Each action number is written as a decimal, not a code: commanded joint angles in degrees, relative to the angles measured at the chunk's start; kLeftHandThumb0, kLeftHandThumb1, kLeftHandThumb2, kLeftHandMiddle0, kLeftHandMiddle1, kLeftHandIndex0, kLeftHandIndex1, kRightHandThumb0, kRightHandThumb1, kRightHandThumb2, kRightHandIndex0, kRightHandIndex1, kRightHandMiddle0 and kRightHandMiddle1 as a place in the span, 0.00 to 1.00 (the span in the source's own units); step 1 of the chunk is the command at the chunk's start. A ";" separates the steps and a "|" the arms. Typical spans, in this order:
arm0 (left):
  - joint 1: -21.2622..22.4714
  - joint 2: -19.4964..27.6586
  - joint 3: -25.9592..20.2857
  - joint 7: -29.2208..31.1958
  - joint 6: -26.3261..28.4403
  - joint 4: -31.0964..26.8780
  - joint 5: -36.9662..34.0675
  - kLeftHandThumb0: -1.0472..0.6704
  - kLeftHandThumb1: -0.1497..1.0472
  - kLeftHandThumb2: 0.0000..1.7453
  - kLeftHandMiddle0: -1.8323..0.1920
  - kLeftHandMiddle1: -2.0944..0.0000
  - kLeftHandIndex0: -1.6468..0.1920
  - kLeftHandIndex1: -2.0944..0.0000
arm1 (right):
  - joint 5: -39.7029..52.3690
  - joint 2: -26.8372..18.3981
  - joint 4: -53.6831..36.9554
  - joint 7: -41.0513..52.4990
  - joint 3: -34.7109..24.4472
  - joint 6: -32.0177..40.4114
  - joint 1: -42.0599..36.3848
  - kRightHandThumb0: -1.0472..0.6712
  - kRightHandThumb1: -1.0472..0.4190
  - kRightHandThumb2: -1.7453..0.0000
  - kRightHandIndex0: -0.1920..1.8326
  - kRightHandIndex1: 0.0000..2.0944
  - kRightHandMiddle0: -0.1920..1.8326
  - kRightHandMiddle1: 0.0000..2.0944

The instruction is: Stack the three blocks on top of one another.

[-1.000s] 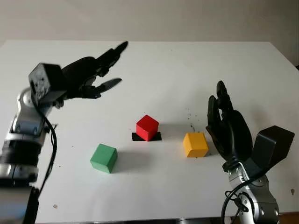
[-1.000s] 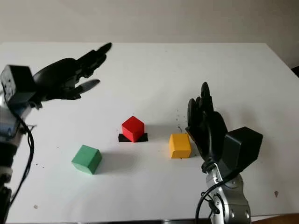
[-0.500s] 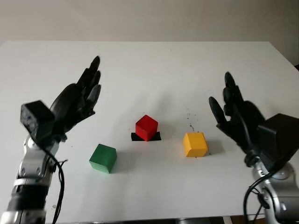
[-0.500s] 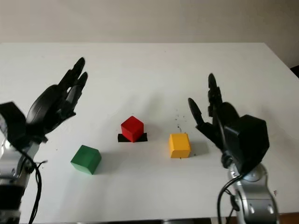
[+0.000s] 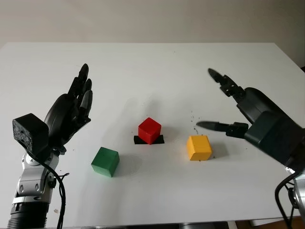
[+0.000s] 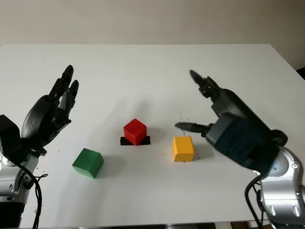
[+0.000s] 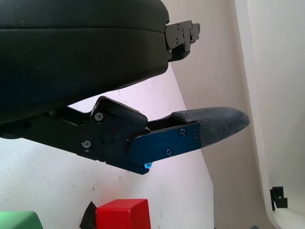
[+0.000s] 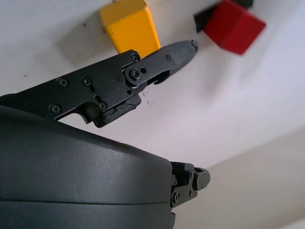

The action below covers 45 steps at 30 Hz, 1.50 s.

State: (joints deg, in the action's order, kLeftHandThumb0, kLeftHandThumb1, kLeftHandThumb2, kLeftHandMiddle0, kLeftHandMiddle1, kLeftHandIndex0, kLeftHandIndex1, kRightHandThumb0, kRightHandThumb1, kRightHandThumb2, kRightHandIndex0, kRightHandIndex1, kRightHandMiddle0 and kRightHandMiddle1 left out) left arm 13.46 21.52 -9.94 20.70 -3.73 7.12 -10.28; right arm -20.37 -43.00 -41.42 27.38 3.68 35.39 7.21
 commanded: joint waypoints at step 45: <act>-0.17 0.46 -0.70 -0.41 -0.94 -1.05 1.02 0.14 1.00 0.34 1.00 1.00 1.00 1.00 | -32.04 8.45 12.20 2.17 6.62 -19.55 -5.80 0.27 0.12 0.96 0.18 0.04 0.39 0.06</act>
State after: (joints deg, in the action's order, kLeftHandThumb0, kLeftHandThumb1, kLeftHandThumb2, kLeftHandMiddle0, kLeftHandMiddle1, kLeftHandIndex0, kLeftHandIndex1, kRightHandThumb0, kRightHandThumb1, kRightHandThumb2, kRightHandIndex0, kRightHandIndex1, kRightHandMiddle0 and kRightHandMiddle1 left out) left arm 13.46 21.32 -10.47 20.34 -4.52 6.90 -9.63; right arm -53.16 -35.27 -29.49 30.10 11.21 16.21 1.65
